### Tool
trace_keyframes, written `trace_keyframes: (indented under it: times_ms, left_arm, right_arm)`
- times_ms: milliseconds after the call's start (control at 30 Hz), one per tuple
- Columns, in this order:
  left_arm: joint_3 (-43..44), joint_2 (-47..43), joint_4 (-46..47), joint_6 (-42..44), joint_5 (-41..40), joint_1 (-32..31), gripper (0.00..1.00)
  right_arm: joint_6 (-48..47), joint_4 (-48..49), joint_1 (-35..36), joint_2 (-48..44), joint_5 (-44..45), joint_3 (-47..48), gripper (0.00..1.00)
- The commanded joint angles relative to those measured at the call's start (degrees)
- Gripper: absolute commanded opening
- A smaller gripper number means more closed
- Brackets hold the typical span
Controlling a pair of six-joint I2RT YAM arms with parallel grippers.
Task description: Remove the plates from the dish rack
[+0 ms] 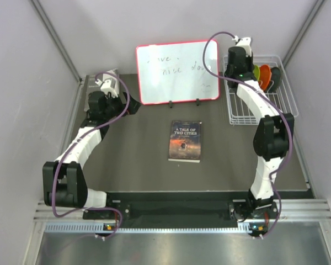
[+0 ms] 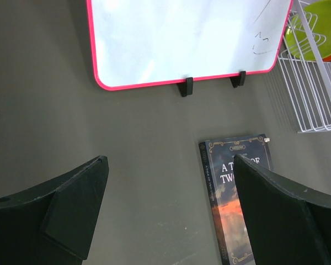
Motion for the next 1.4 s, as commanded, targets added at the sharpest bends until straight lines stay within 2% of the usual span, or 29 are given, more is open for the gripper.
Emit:
trace_keyframes:
  times_ms: [0, 300, 400, 433, 500, 600, 733, 900, 1167, 1267, 1367]
  left_arm:
    - [0.3, 0.0, 3.1, -1.4, 1.3, -0.1, 0.99]
    - [-1.0, 0.6, 9.5, -5.8, 8.5, -0.1, 0.99]
    - [-1.5, 1.3, 14.5, -8.9, 13.4, -0.1, 0.99]
    - [-1.9, 1.5, 15.9, -11.2, 14.8, -0.1, 0.99]
    - [-2.1, 2.5, 20.8, -15.2, 16.9, -0.1, 0.99]
    - [-3.5, 3.6, 27.6, -20.2, 20.2, -0.1, 0.99]
    - [-5.7, 5.1, 35.3, -25.4, 22.7, -0.1, 0.98]
    - [-8.3, 7.5, 45.4, -31.9, 24.7, -0.1, 0.97]
    - [-10.8, 13.9, 62.0, -41.3, 26.4, -1.5, 0.92]
    - [-10.2, 16.6, 64.3, -43.4, 25.9, -4.2, 0.92]
    - [-8.3, 18.6, 62.8, -42.3, 24.0, -8.4, 0.92]
  right_arm:
    - [0.5, 3.2, 1.8, -10.3, 2.5, -1.2, 0.0]
    - [13.0, -11.2, 3.1, -24.7, -10.2, -3.5, 0.0]
    - [17.6, -13.2, 3.1, -30.9, -19.6, -10.2, 0.0]
    - [19.5, -13.3, 3.1, -32.3, -26.1, -11.6, 0.0]
    - [21.7, -13.8, 3.0, -36.0, -33.3, -15.4, 0.0]
    - [25.1, -13.7, 3.0, -39.8, -40.2, -19.8, 0.0]
    - [30.7, -11.4, 3.0, -42.3, -54.6, -25.1, 0.0]
    - [36.6, -4.8, 3.0, -43.7, -65.2, -33.8, 0.0]
    - [43.5, 6.8, 3.7, -41.4, -73.6, -40.4, 0.0]
    - [45.4, 10.3, 4.0, -40.2, -74.9, -41.7, 0.0]
    - [46.3, 12.0, 4.3, -39.1, -75.9, -42.6, 0.0]
